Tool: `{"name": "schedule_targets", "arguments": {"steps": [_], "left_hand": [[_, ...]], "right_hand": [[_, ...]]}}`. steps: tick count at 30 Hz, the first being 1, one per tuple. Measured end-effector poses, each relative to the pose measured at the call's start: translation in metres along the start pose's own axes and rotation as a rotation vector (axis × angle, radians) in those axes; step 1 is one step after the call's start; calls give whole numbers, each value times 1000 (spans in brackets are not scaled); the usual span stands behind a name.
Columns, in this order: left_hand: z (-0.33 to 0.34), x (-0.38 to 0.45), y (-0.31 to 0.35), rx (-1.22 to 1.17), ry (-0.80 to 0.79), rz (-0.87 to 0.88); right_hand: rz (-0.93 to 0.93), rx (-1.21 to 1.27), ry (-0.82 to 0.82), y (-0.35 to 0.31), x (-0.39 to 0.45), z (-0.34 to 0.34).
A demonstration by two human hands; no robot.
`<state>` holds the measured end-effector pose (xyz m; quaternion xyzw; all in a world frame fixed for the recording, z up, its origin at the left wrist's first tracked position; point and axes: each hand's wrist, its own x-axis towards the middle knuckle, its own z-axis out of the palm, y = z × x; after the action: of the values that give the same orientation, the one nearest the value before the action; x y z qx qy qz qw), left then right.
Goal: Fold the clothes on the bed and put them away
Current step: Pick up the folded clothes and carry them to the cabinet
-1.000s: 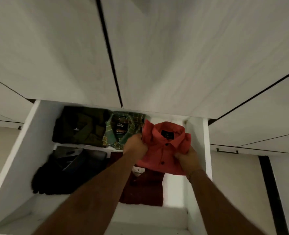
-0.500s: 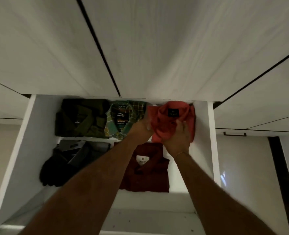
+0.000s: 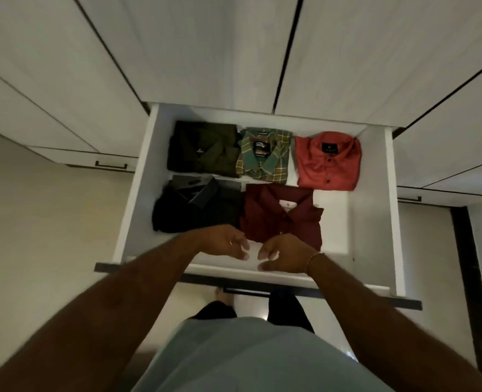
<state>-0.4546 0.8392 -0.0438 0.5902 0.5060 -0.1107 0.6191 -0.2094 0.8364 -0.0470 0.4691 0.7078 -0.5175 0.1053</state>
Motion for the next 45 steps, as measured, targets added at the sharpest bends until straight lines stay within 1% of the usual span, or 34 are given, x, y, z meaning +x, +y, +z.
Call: {"name": "schedule_targets", "arguments": {"steps": [2,4,6,8,9,11,16,18,21,23,26,29,30,32,35,38,41,45], "left_hand": [[12,-20,-13,105,-89,-20],[22,-37,-20,234,-114,-31],[31,-45,-25,504,-66,21],[40,-45,-26,789,18,105],[44,-45,-24,888,52,133],[47,-45,-24,975,107,165],[32,-48,-22,1122,286,218],[28,-46,-17,1147,335,129],[22,-38,-4,953,439,-117],[10,-29,9,832,537,-225],[-14,-13,29,668,648,-282],[-40,-8,39,538,704,-308],[-48,-5,43,534,700,-302],[-63,2,50,548,647,-289],[-89,19,64,555,583,-306],[-114,34,77,467,520,-306],[-140,45,83,544,412,-264],[-169,62,81,628,344,-242]], "right_hand": [[33,-101,-79,-9,-8,13],[34,-236,-113,-19,-14,22],[7,-493,-133,-28,-16,31],[-35,-816,-96,-38,-17,41],[-51,-924,-67,-43,-18,46],[-41,-996,-28,-49,-18,53],[107,-893,116,-49,-21,47],[141,-864,155,-50,-17,45],[189,-809,231,-46,-4,23],[176,-756,307,-41,7,4],[143,-698,369,-38,18,-22],[131,-534,429,-39,27,-41],[121,-483,446,-35,31,-51],[116,-431,425,-27,43,-71],[140,-353,334,-20,62,-103],[178,-313,265,-16,82,-132],[188,-277,168,-13,104,-152],[225,-151,153,-14,129,-169]]}}
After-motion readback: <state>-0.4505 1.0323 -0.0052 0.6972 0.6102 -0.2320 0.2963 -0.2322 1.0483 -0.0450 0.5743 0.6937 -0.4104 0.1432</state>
